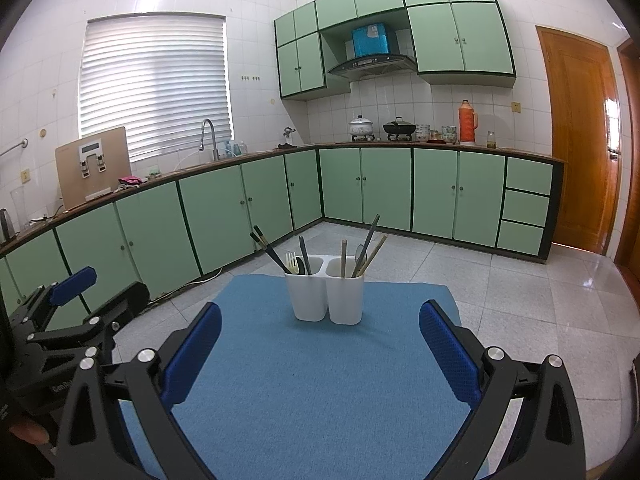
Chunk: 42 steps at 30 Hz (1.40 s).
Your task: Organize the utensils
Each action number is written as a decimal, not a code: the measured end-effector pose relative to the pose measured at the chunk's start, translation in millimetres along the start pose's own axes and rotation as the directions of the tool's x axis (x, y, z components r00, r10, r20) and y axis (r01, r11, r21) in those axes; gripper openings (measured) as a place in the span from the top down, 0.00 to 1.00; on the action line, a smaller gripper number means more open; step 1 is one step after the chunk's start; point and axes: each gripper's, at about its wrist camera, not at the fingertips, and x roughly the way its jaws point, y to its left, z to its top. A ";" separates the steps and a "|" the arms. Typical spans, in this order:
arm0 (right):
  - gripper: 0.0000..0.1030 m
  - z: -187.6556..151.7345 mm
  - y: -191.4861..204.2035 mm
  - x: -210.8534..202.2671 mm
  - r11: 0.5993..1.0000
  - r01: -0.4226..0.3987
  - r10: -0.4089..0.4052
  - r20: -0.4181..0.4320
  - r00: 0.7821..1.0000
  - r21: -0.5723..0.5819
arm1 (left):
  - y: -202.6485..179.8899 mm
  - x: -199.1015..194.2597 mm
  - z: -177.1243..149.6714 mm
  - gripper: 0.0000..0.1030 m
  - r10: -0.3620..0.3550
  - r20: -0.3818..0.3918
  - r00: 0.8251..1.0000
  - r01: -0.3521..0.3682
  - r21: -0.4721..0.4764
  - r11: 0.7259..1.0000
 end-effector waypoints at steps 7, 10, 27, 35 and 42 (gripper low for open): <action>0.06 0.2 -0.4 0.8 1.000 -0.001 0.001 -0.003 1.000 -0.001 | 0.9 0.5 0.5 0.05 0.000 -0.001 1.000 0.000 -0.001 1.000; 0.06 0.5 0.0 0.9 1.000 -0.001 0.001 -0.002 1.000 0.000 | 1.0 0.8 0.6 0.05 0.002 0.000 1.000 -0.002 -0.001 1.000; 0.06 0.9 -0.1 1.9 1.000 -0.002 0.002 -0.004 1.000 -0.002 | 3.6 0.5 0.3 0.05 0.000 -0.002 1.000 0.000 -0.003 1.000; 0.06 0.9 0.5 1.8 1.000 -0.002 0.002 -0.003 1.000 -0.001 | 3.9 -0.2 1.2 0.05 -0.003 0.000 1.000 0.003 -0.001 1.000; 0.06 0.8 0.3 2.1 1.000 -0.002 0.002 -0.004 1.000 -0.001 | 4.7 -0.1 1.1 0.05 -0.004 -0.001 1.000 0.004 -0.001 1.000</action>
